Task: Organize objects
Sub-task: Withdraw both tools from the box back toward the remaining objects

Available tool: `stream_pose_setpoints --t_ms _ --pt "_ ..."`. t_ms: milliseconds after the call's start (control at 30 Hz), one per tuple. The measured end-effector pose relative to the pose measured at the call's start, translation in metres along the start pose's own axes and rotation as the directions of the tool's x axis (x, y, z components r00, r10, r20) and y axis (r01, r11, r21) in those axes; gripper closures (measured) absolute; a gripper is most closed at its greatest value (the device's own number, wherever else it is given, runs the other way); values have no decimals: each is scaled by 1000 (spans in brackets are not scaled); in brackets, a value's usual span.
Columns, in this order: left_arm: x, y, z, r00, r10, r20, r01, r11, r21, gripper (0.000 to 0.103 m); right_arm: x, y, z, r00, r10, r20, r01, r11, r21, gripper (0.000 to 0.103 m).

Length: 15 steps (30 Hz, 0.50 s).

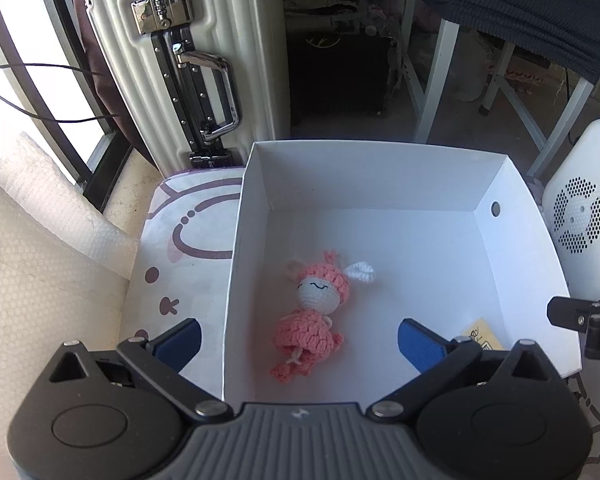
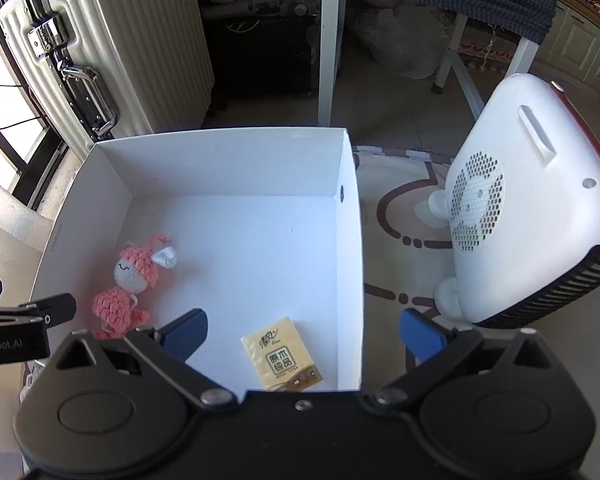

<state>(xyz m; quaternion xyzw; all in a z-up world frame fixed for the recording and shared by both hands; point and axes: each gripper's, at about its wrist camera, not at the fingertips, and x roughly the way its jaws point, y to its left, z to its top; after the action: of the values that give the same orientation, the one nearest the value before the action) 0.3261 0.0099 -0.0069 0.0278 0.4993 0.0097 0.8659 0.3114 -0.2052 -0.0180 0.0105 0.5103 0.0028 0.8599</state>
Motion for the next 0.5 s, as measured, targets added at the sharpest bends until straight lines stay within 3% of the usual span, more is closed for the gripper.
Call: stream_pose_setpoints --t_ms 500 --pt "-61 -5 -41 997 -2 74 1 1000 17 0 -65 -11 -33 996 21 81 -22 1000 2 0"
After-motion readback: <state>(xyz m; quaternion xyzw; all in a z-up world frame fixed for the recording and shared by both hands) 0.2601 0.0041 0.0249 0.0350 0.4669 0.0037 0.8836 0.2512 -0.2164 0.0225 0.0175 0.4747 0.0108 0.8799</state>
